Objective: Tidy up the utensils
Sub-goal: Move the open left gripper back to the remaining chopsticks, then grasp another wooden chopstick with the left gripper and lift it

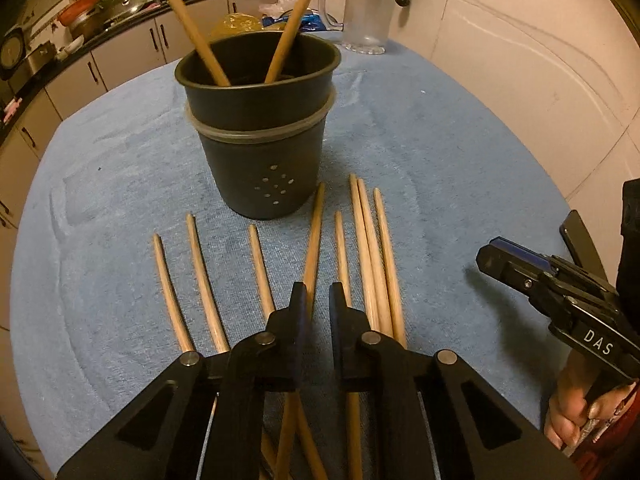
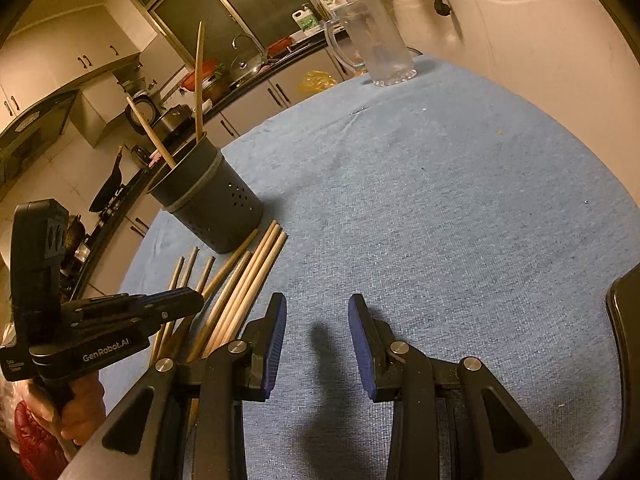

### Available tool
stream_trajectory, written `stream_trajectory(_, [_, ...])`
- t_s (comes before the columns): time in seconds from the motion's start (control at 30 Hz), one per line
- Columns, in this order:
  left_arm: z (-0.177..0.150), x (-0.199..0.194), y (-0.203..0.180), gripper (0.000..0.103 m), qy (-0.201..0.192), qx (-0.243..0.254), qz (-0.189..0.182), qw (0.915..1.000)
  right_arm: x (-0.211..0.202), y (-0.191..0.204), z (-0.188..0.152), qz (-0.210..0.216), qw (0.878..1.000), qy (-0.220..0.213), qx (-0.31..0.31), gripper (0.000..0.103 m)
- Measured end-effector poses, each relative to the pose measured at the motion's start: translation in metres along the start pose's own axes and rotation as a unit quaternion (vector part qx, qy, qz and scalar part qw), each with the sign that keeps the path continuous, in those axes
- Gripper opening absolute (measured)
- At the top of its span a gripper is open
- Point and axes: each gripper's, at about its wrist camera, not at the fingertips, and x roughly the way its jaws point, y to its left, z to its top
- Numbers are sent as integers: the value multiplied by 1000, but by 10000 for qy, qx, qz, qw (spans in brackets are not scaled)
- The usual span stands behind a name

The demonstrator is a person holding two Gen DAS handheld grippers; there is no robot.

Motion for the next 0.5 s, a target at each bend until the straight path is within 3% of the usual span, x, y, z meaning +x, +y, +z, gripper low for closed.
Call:
stream_trajectory(0.23, [-9,-5,-8,11,-35,-82,89,9999,0,-2,0,-24,10000,-8,43,35])
stream_trajectory(0.3, [-15,6,-4,11,252,-139,35,9996,0,-3,0,-34,10000,-8,51,35])
stream_trajectory(0.4, [-21,6,-10,11,129,-26,122,9998,-1,-4,0,-41,10000,-22,70,35])
stream_trajectory(0.5, [-25,3,-9,7,146,-298,14,9994,0,-5,0,-58,9999,-19,81,35])
